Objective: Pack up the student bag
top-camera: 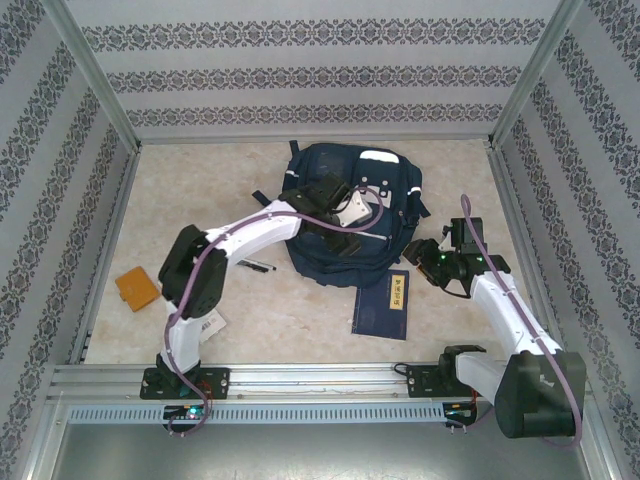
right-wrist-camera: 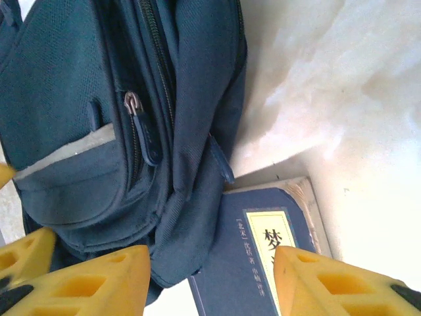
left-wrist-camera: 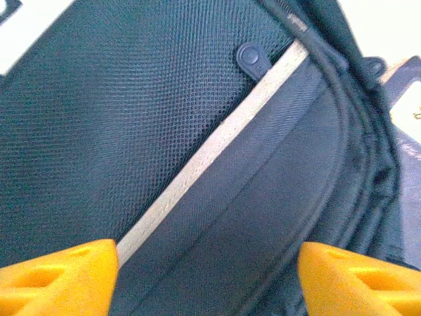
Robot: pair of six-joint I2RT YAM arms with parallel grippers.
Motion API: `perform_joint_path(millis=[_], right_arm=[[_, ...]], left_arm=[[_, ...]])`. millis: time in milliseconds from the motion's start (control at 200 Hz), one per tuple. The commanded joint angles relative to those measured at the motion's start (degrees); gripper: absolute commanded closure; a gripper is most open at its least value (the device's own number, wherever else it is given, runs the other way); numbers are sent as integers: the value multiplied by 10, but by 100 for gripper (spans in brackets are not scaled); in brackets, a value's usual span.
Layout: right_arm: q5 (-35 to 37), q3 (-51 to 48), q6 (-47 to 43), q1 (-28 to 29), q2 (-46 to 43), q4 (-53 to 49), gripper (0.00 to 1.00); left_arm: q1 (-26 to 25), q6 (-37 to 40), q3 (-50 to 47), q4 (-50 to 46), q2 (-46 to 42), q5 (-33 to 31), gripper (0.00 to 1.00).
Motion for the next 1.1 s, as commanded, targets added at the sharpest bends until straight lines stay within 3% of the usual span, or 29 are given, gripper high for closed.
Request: perform_joint_path(millis=[0, 120, 275, 625, 655, 744, 834, 859, 894, 994, 1094], right_arm=[[1, -5, -10, 5, -24, -25, 47], [4, -5, -18, 4, -29, -32, 47], [4, 0, -26, 4, -26, -35, 47], [9, -3, -31, 4, -28, -27, 48], [8, -4, -31, 4, -28, -27, 48], [-2, -13, -29, 5, -32, -19, 49], [-29, -27, -35, 12, -36, 4, 49], [-31, -29, -39, 18, -38, 8, 50], [-31, -31, -50, 30, -39, 17, 49], [-11, -34, -117, 68, -39, 20, 48], [23, -37, -166, 71, -35, 27, 47]], left_arm=[[-12, 63, 44, -60, 16, 15, 17], [-15, 148, 57, -89, 38, 42, 10], [-16, 193, 98, -123, 62, -2, 8], [-49, 293, 69, -23, 90, -147, 10], [-54, 298, 73, -23, 95, -161, 15], [-57, 282, 117, -50, 110, -166, 50], [-57, 272, 153, -82, 109, -139, 71], [-57, 271, 160, -90, 105, -130, 79], [-57, 271, 168, -94, 99, -123, 99], [-57, 263, 168, -67, 73, -131, 100], [-55, 253, 188, -59, 58, -139, 100]])
